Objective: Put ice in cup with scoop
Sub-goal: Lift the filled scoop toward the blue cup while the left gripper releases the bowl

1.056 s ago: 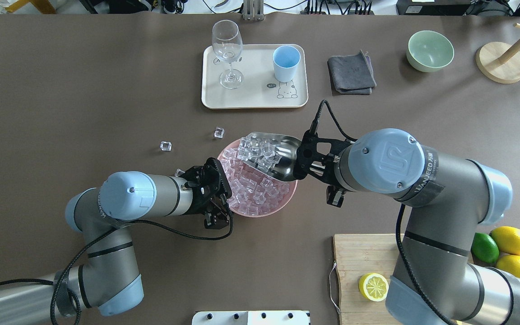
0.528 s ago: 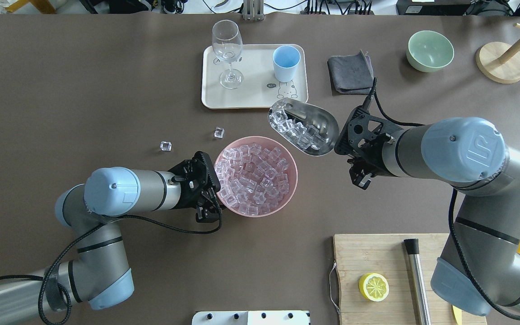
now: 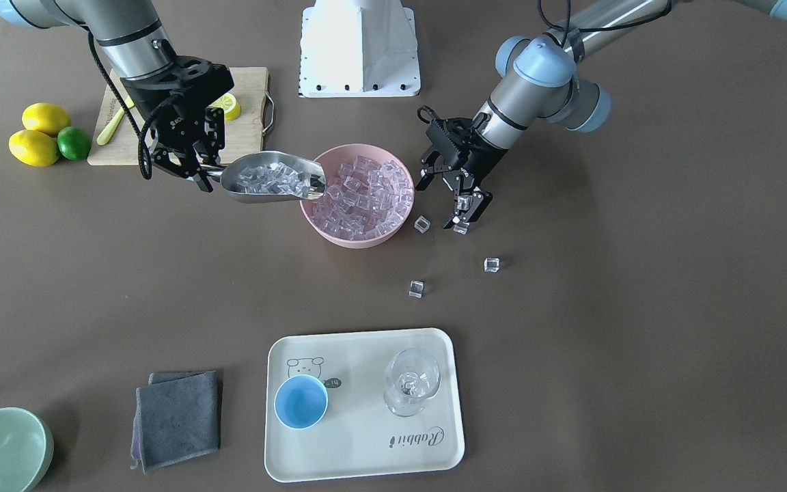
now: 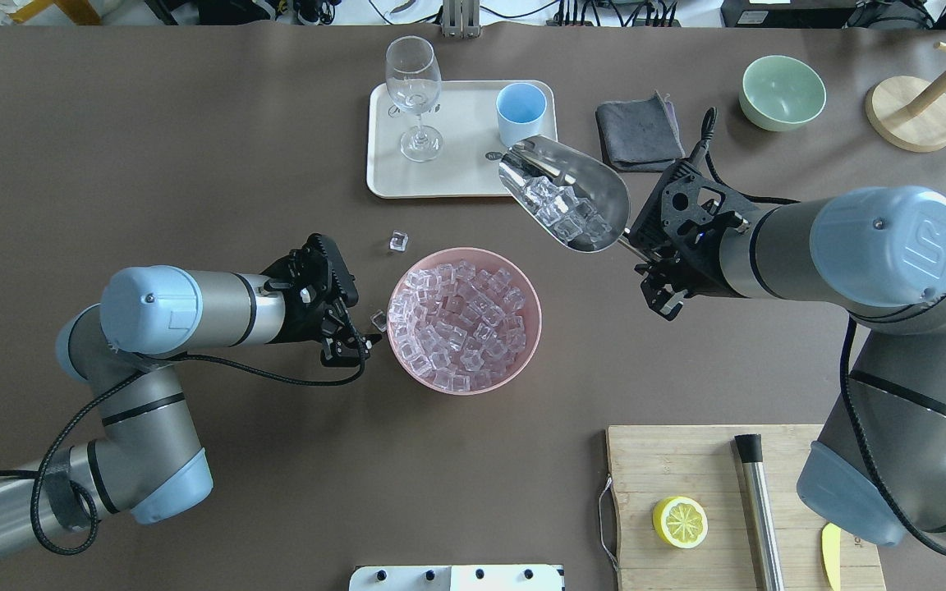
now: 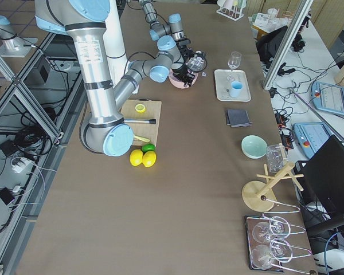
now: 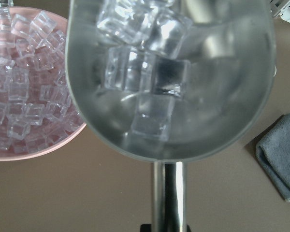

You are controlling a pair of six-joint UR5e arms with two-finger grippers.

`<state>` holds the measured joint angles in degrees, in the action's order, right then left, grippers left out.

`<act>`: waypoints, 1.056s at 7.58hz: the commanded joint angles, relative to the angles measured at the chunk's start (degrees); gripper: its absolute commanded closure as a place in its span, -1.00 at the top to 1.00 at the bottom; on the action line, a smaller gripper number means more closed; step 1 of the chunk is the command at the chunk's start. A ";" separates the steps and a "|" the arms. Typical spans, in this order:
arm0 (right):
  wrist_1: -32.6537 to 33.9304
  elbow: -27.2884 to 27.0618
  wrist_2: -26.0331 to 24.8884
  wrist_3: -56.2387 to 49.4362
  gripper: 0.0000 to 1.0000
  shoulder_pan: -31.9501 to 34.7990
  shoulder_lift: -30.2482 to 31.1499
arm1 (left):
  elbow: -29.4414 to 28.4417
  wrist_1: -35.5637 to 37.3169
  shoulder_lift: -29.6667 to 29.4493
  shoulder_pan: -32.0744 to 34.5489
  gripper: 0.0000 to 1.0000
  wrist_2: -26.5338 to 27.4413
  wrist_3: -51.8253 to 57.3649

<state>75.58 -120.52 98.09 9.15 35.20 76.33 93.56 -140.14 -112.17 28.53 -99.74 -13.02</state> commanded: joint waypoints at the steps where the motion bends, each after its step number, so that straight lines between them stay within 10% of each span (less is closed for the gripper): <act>1: 4.10 3.95 13.98 1.40 -1.00 6.42 -1.00 | 0.39 0.65 1.60 4.85 0.98 -7.01 -1.49; 8: 44.59 20.12 27.07 2.37 -1.00 14.37 -25.23 | 2.05 14.68 0.81 13.48 1.00 -17.77 -4.92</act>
<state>110.08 -105.71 122.82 11.31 48.26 57.96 94.30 -129.92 -110.91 41.48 -116.23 -18.09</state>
